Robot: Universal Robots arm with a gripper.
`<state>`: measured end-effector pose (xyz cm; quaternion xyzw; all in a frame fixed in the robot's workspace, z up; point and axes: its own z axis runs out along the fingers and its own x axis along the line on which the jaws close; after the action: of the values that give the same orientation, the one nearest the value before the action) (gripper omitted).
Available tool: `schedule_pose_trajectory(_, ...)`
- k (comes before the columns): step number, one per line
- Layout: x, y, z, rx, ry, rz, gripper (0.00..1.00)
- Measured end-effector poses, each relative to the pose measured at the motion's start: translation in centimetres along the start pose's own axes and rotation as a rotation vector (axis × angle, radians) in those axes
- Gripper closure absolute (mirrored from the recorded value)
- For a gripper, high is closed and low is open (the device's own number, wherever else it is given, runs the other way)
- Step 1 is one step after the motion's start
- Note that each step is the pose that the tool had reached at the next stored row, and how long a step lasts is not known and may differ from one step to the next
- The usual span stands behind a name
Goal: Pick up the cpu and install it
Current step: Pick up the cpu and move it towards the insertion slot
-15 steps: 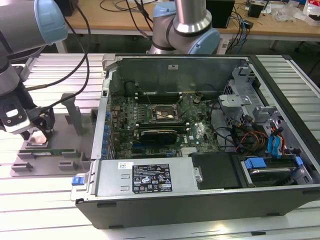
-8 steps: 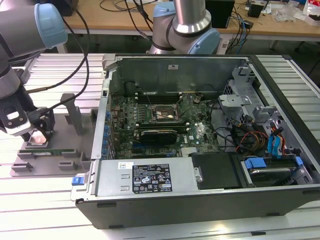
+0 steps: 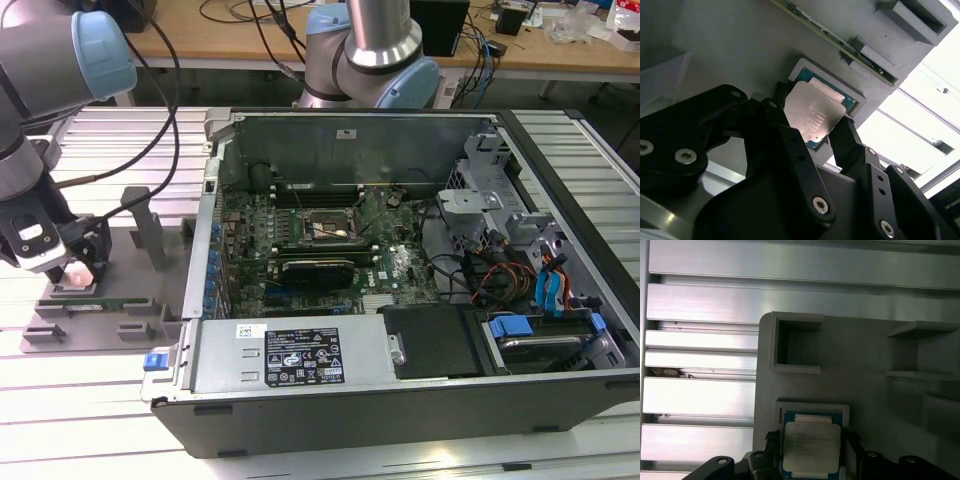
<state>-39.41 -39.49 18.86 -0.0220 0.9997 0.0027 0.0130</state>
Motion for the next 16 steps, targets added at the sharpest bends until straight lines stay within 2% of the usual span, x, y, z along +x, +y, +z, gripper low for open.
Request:
schedule_pose_trajectory(8, 0.07, 0.0, 0.23, -0.0006, 0.0, 0.0, 0.38)
schedule_pose_trajectory(10, 0.08, 0.0, 0.23, -0.0007, 0.0001, 0.0, 0.45)
schedule_pose_trajectory(16, 0.08, 0.0, 0.23, -0.0009, 0.0, 0.0, 0.45)
